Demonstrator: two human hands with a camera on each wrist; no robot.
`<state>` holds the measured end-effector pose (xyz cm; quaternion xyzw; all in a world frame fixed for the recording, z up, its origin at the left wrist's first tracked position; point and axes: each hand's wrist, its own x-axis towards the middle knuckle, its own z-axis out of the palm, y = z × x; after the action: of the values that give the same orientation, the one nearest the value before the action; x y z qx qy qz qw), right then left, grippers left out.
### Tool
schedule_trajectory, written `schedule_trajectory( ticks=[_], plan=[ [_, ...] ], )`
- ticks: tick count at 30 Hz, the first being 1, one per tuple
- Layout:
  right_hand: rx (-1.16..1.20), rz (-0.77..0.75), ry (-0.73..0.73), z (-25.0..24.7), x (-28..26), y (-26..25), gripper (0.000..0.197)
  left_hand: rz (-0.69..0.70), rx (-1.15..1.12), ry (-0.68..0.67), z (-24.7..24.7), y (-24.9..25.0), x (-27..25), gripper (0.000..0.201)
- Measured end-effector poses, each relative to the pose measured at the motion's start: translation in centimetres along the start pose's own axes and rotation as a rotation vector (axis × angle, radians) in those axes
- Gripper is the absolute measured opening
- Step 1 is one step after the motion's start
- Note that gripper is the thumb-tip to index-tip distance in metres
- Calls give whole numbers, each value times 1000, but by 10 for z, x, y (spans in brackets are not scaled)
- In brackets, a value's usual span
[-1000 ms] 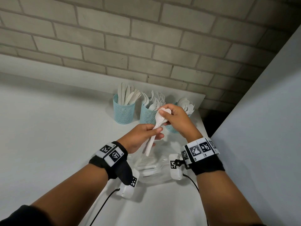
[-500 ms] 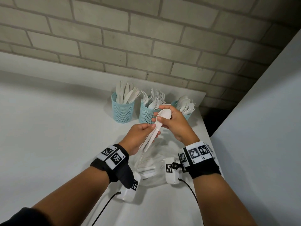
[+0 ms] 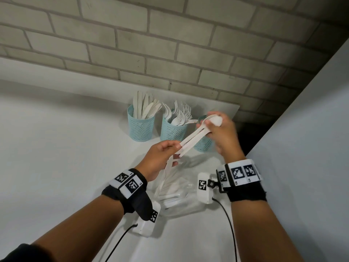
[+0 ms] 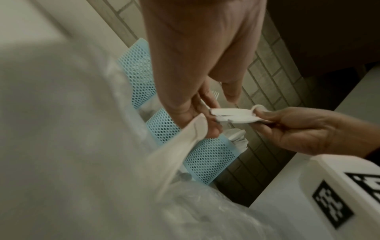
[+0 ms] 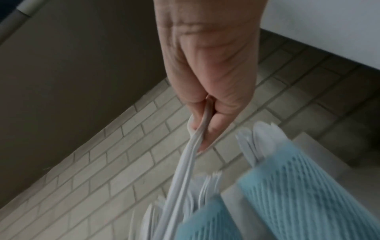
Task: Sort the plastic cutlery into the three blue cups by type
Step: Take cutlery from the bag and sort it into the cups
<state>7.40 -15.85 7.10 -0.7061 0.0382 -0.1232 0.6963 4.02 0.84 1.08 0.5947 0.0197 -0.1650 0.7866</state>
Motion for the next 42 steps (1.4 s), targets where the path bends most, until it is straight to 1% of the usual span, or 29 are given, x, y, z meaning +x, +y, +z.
schedule_trajectory(
  ticks=[2,4,5,7,9,11,13,17,19,21,22,24,26,30,32,33,34,35,37,38,40,42],
  plan=[
    [-35,-135,223,-12,8,-17,24,-7,-6,-21,-3,0,0,33],
    [-97,-273,444,-21,15,-33,18,-1,16,-33,-6,-1,1,45],
    [-125,-332,517,-23,17,-38,16,3,31,-40,-8,-1,1,49],
    [-195,-413,576,-24,22,-41,15,10,61,-55,-9,-2,2,54],
    [-295,-433,562,-20,27,-33,18,8,78,-79,-11,-2,1,54],
    [-453,-406,501,-15,35,-20,19,-6,94,-123,-13,-1,0,51],
    [-650,-358,396,-12,44,-2,22,-27,115,-177,-16,-1,-2,51],
    [-1213,-220,103,-9,49,25,31,-56,148,-238,-21,0,-6,57],
    [-1341,-183,24,-8,47,26,34,-71,163,-256,-24,0,-8,58],
    [-1344,-172,29,-6,44,20,36,-95,187,-266,-26,0,-11,56],
    [-1311,-186,68,-4,41,15,36,-108,199,-262,-26,0,-13,53],
    [-1211,-258,190,-1,32,6,31,-118,199,-238,-26,1,-17,44],
    [-1110,-337,268,4,21,0,27,-84,195,-197,-26,6,-20,34],
    [-904,-381,266,8,-3,3,21,6,155,-95,-29,20,-27,16],
    [-820,-434,207,8,-12,10,19,54,131,-35,-30,28,-31,12],
    [-772,-437,134,8,-16,15,18,91,114,2,-31,33,-32,11],
    [-717,-395,29,7,-22,17,18,141,95,45,-32,38,-32,11],
    [-688,-319,-93,7,-30,18,18,202,69,94,-33,43,-33,11],
    [-722,-170,-323,6,-44,20,18,344,9,212,-38,56,-32,13],
    [-755,-109,-413,5,-52,22,17,422,-10,278,-42,63,-31,14],
    [-837,-19,-542,3,-65,26,15,582,-5,407,-51,77,-28,14],
    [-906,78,-623,1,-77,29,15,707,2,522,-59,90,-25,12]
  ],
)
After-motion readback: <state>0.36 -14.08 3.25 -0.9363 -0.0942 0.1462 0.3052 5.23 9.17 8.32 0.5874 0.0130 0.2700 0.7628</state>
